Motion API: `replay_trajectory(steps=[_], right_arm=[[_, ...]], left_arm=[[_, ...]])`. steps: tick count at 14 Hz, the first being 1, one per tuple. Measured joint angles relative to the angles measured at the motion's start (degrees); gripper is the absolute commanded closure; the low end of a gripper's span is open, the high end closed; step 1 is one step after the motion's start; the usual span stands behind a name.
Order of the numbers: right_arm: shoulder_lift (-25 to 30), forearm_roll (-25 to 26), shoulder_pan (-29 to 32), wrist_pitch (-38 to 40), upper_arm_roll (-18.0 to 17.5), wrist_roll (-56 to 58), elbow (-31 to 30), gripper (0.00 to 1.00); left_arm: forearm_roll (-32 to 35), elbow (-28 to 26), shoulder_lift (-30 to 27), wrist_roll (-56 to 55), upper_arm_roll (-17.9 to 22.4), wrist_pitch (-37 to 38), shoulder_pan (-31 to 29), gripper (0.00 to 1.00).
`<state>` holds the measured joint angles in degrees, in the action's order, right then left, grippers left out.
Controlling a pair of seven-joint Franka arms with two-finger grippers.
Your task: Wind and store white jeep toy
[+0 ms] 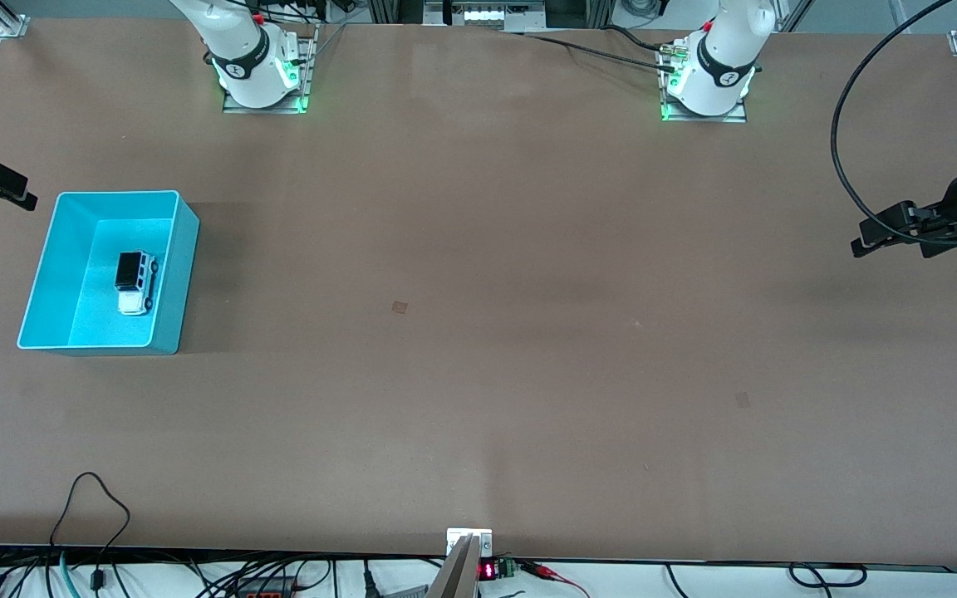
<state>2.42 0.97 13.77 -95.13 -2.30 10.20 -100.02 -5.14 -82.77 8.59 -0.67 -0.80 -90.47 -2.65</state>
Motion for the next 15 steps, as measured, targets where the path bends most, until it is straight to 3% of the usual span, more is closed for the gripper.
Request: replay_trajectory(steps=[5,8,15], right_arm=[[-2.2,0.0,-5.0,3.8,0.7,-0.5,4.8,0.0],[-4.4,0.1,-11.0,4.3,4.4,-2.0,6.6,0.0],[-5.5,0.1,-12.0,5.1,5.8,-2.0,8.0,0.0]], left_arm=[[0.0,0.0,0.0,0.0,0.0,0.0,0.0,0.0],[0.1,0.0,0.0,0.0,0.0,0.0,0.0,0.0],[0.9,0.0,0.0,0.0,0.0,0.1,0.0,0.0]])
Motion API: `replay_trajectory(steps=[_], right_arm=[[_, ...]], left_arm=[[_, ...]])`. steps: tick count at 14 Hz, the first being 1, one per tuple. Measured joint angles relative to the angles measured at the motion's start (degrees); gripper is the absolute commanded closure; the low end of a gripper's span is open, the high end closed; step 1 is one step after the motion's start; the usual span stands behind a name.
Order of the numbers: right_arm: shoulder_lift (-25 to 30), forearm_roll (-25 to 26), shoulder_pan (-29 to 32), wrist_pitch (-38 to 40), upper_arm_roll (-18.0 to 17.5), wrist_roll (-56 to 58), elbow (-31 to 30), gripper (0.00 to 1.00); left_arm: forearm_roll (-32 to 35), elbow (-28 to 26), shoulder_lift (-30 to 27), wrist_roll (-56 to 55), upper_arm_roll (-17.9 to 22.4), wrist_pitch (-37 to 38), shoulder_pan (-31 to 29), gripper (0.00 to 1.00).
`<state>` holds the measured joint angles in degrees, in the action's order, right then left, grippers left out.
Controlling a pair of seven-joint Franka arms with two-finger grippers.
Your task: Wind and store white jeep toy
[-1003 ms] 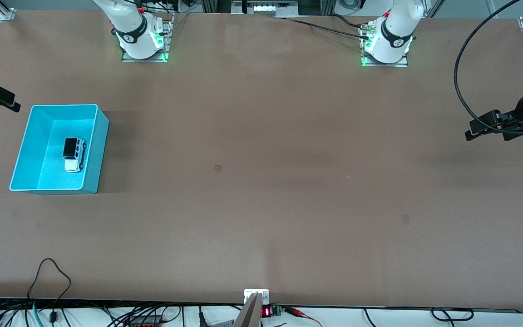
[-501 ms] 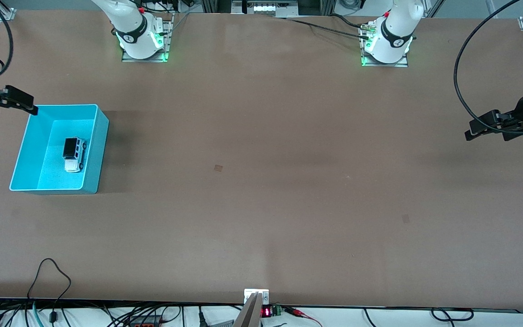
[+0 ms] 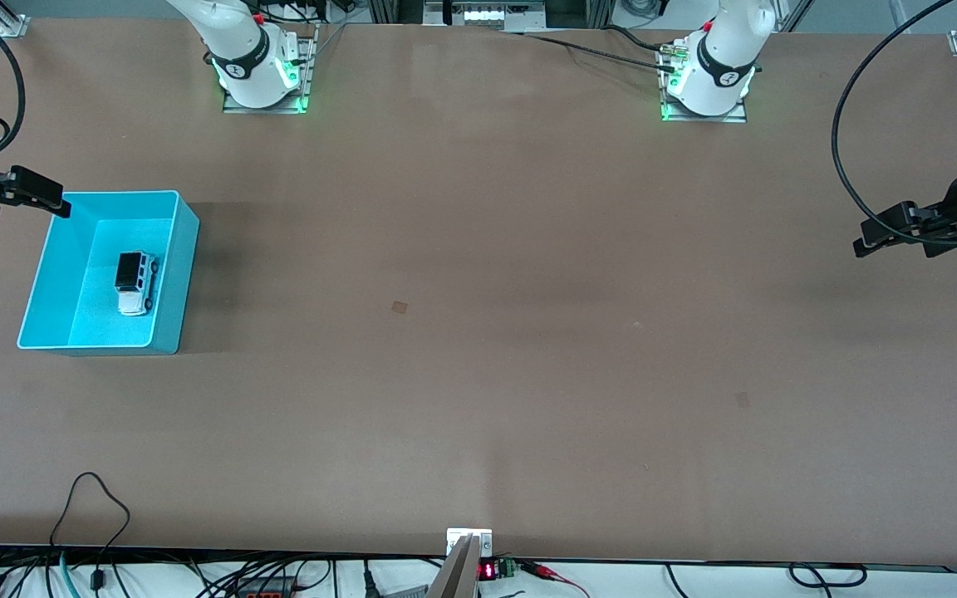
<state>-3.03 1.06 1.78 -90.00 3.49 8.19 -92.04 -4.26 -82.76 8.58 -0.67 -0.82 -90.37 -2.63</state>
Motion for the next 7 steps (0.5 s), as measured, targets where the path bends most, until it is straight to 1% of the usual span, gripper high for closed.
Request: replay_trajectory(steps=[7], right_arm=[[-0.2,0.0,-0.3,0.4,0.0,0.0,0.3,0.0]], left_arm=[[0.0,0.0,0.0,0.0,0.0,0.0,0.0,0.0]])
